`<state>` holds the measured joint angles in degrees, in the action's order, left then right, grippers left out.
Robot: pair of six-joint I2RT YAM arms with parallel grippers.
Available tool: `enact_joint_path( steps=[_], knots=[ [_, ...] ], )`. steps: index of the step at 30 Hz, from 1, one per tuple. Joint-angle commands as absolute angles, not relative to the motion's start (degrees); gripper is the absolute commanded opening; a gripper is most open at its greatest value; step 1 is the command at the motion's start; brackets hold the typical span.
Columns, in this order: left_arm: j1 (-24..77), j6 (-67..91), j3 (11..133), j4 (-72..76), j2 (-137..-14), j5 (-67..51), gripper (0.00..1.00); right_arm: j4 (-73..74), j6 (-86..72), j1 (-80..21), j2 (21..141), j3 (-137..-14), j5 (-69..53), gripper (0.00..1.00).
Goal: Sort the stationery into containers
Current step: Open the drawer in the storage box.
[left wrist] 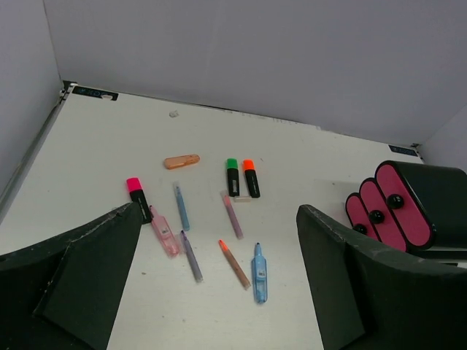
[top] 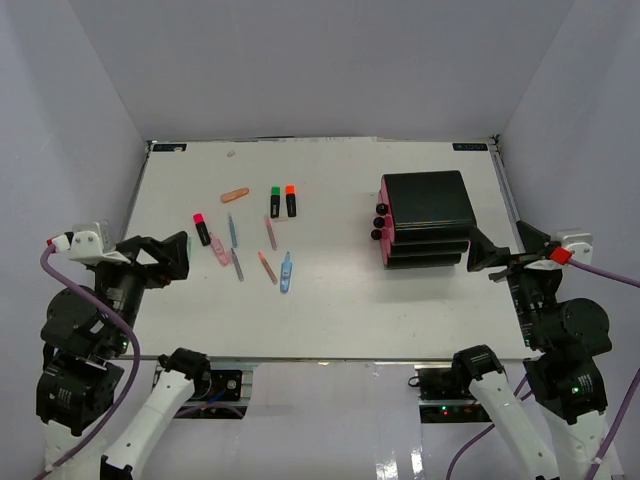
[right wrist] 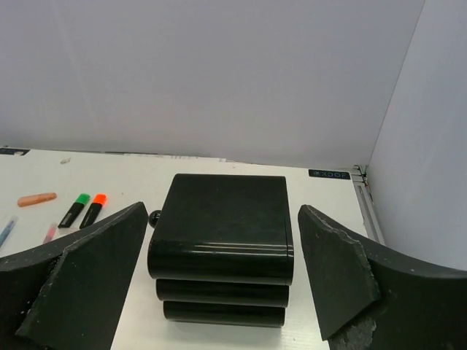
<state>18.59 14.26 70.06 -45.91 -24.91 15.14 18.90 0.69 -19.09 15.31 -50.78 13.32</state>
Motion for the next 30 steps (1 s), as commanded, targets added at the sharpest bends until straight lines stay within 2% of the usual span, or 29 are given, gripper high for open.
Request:
enact_joint_path(
  steps=[1, 8, 12, 15, 23, 28, 30],
  knots=[
    [18.81, 14.85, 68.47, -45.97, -25.31, 12.49, 0.98, 15.91, 1.32, -18.90, 14.59, -50.02, 11.17, 0.90],
    [18.81, 17.66, 63.99, -43.86, -30.05, 3.88, 0.98, 16.26, -2.36, -18.90, 17.75, -48.78, 8.00, 0.90],
    [18.72, 19.33, 61.62, -38.61, -35.41, -4.20, 0.98, 15.74, -4.21, -18.90, 23.97, -49.74, 4.92, 0.90],
    [18.72, 21.96, 59.33, -32.03, -40.77, -10.53, 0.98, 15.30, -7.11, -18.90, 29.15, -51.32, 7.03, 0.90],
    [18.81, 33.12, 57.13, -11.36, -64.38, -27.93, 0.98, 13.71, -8.09, -18.90, 43.48, -57.04, 6.50, 0.90],
    [19.77, 47.69, 60.72, 3.75, -78.11, -33.74, 0.98, 13.54, -8.70, -18.90, 50.35, -59.32, 5.11, 0.90],
    [21.08, 50.96, 63.79, 5.27, -84.68, -34.45, 0.98, 12.92, -8.70, -18.81, 51.41, -59.41, 4.40, 0.90]
  ],
)
